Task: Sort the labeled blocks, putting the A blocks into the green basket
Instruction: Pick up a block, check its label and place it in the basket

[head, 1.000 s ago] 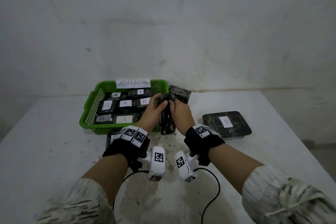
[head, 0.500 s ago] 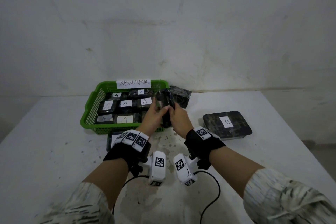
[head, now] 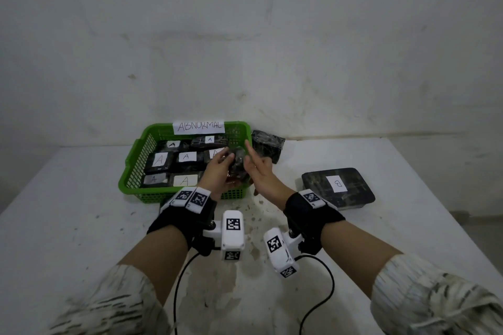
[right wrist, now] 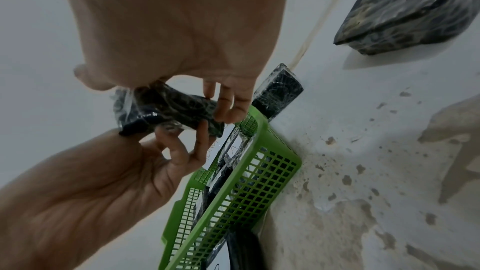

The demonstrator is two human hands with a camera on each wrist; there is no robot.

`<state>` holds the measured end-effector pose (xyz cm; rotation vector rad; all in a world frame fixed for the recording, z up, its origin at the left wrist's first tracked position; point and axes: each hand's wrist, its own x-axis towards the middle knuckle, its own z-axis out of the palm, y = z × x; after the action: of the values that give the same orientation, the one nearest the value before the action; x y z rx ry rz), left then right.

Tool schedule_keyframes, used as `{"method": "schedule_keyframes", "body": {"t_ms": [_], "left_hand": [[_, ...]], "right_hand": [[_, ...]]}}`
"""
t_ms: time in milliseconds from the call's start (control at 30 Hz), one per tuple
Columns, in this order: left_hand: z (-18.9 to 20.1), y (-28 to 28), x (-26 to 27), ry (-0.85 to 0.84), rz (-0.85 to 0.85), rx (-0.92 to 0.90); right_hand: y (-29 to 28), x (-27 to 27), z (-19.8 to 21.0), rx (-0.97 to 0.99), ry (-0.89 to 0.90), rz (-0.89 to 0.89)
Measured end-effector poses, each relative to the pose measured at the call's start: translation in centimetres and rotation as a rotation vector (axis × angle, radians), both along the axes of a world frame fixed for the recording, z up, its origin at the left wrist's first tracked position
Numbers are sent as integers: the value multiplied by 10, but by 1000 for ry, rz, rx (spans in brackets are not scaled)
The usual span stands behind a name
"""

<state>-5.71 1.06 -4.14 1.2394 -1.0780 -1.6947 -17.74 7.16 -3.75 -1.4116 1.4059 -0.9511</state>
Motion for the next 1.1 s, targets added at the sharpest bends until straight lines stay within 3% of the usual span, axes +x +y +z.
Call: {"method": "schedule_keyframes", "body": {"t_ms": [300, 600, 700, 867, 1000, 1100], "left_hand": [[-3, -1, -2, 41, -149, 73], [-6, 1, 0, 10, -108, 118], [-9, -1, 3, 64, -56, 147], [-3, 0, 10, -37, -101, -16], [0, 4, 8, -195, -200, -251], [6, 12, 5, -174, -266, -302]], "right_hand": [[-8, 11, 1, -115, 95, -115], [-5, 10, 0, -9, 96, -23], [-3, 6, 0, 22, 12, 19], [0, -3, 8, 111, -280, -105], [-2, -6, 14, 218, -361, -93], [-3, -3, 18, 280, -426, -81]]}}
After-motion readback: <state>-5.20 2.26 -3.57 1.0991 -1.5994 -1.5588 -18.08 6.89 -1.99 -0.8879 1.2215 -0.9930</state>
